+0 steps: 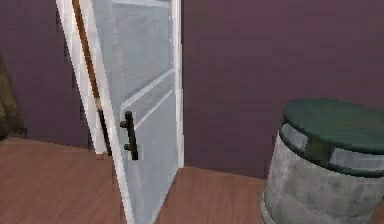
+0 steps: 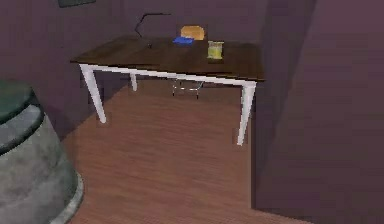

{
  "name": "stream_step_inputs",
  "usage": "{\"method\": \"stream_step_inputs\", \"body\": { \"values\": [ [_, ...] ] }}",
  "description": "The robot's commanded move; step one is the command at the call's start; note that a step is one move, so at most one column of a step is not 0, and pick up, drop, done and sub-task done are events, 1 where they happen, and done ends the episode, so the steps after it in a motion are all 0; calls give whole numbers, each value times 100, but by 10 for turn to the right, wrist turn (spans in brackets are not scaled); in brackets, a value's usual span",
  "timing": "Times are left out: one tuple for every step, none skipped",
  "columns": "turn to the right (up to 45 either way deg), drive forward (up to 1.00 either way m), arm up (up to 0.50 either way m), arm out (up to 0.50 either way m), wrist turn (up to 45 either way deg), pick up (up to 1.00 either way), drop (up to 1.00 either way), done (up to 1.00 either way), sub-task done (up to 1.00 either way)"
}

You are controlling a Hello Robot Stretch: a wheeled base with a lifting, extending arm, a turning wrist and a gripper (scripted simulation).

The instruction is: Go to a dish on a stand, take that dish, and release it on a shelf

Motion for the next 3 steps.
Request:
{"method": "stream_step_inputs", "body": {
  "values": [
    [-270,0,0,0,0,0,0,0,0],
    [0,40,0,0,0,0,0,0,0],
    [450,0,0,0,0,0,0,0,0]
  ]
}}
